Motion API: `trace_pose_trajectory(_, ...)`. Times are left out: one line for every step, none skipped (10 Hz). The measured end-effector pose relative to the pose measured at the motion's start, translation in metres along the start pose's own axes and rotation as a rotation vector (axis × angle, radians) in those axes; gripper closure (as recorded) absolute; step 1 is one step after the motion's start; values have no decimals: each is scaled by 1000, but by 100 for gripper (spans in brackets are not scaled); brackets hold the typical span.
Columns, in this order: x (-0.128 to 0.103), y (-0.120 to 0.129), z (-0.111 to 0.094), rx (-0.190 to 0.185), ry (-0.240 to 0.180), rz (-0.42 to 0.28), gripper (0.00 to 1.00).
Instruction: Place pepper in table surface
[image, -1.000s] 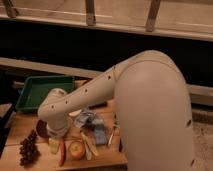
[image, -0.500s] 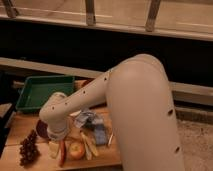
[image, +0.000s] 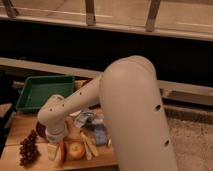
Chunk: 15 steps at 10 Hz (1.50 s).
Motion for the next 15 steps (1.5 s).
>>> trace_pose_trajectory(-2,0,2,14,2,22,20)
trace_pose_trajectory(-4,-1,3,35,-1,45,20)
trace_pose_trajectory(-7,-2,4,63,-3,71,20)
trace_pose_trajectory(-7,-3,5,81,-3,85,20)
trace_pose_trajectory(-7,-5,6,96,-3,100,20)
trace_pose_trajectory(-7,-7,10,101,-1,111,20)
trace_pose_trajectory(-5,-10,15,100,3,124,20)
trace_pose_trajectory(-4,-12,20,97,8,133,20)
trace_pose_trajectory(-2,-13,25,93,14,139,20)
trace_pose_trajectory(-3,-14,30,93,22,144,25)
trace_pose_trajectory(-2,-14,31,97,31,148,32)
trace_pose_trajectory(-1,-15,33,115,49,152,44)
trace_pose_trajectory(-2,-13,32,121,52,150,55)
trace_pose_trajectory(-1,-13,31,127,55,154,64)
trace_pose_trajectory(0,-15,31,129,58,158,72)
